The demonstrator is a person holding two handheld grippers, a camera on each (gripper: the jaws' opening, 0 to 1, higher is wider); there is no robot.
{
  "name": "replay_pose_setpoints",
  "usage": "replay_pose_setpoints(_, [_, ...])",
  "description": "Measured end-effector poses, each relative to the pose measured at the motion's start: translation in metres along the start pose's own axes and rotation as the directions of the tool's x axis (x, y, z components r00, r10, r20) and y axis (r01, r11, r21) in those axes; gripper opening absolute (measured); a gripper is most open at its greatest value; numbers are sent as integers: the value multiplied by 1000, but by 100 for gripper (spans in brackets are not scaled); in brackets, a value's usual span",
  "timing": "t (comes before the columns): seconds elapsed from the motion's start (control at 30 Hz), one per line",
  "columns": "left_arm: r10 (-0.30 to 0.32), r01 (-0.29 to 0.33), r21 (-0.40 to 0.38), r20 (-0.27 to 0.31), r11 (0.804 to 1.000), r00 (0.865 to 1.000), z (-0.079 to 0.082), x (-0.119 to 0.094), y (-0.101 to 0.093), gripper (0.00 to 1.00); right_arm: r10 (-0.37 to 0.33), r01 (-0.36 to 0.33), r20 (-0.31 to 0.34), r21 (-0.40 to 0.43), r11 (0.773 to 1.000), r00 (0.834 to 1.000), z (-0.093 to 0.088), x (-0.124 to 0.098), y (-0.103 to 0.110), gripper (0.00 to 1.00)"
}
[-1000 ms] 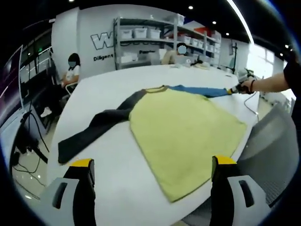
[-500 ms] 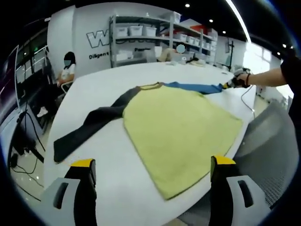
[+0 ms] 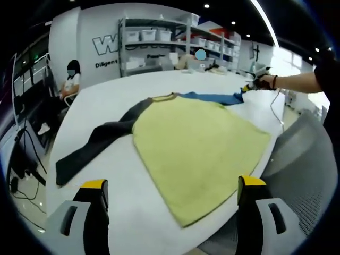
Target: Fold the garment on the visible template until the final outline fits inside the template.
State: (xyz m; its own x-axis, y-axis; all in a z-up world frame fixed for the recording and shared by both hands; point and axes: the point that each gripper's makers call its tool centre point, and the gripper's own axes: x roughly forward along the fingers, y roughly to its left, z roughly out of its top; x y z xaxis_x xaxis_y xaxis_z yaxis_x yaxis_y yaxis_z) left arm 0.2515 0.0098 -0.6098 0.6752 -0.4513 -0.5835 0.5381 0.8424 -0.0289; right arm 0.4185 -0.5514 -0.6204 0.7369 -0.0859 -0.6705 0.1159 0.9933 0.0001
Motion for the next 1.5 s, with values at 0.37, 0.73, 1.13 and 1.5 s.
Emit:
replay_pose_setpoints(0.37, [-1, 1, 5, -4, 1000, 1000, 0, -4, -2, 96, 95, -93, 21, -79, 993, 995, 22, 6, 47, 0])
replay_pose_setpoints(0.73, [-4, 4, 15, -10, 1000, 1000, 1, -5, -4, 96, 200, -196, 54, -64, 978, 978, 39, 6, 105, 0])
replay_pose_setpoints(1.13, [-18, 18, 25, -15, 1000, 1000, 2, -3, -8, 96, 295, -283, 63, -156, 946, 953, 51, -1, 168, 0])
replay_pose_setpoints(1.5, [-19, 19, 12, -6, 1000, 1000, 2, -5, -6, 96, 371, -351, 65, -209, 913, 926, 58, -8, 221, 0])
